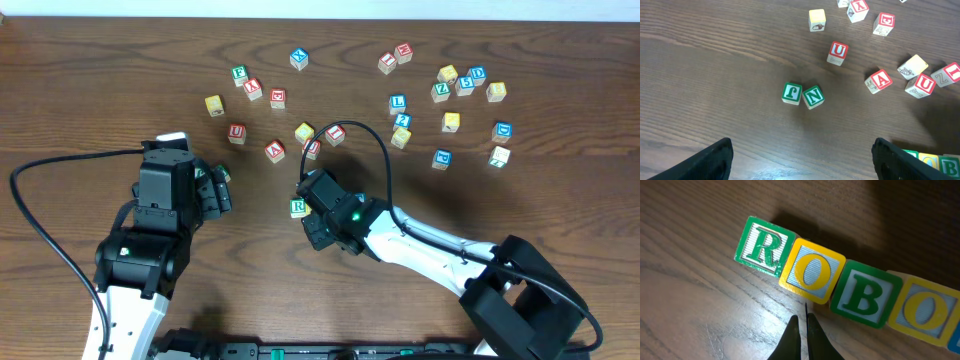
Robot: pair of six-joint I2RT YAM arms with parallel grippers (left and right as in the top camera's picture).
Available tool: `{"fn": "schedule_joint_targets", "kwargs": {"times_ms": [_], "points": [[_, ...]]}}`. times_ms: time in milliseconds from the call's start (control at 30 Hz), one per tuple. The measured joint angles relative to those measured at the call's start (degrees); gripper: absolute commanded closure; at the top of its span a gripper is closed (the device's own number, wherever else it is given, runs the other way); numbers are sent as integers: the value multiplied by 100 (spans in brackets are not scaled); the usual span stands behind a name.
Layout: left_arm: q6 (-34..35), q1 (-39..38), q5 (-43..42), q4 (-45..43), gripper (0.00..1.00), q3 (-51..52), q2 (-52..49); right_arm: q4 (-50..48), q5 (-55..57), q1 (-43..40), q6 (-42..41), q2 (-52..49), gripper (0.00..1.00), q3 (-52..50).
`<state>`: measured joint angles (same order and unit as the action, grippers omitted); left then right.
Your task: Spell out ROBOT
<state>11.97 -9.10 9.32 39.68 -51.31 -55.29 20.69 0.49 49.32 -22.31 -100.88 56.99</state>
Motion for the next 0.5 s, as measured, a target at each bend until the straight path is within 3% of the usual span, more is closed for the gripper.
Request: {"fn": "schedule_joint_targets", "kwargs": {"times_ms": [500], "points": [[0,0,0,-2,13,0,-2,-214,61,0,20,0,99,-107]]}}
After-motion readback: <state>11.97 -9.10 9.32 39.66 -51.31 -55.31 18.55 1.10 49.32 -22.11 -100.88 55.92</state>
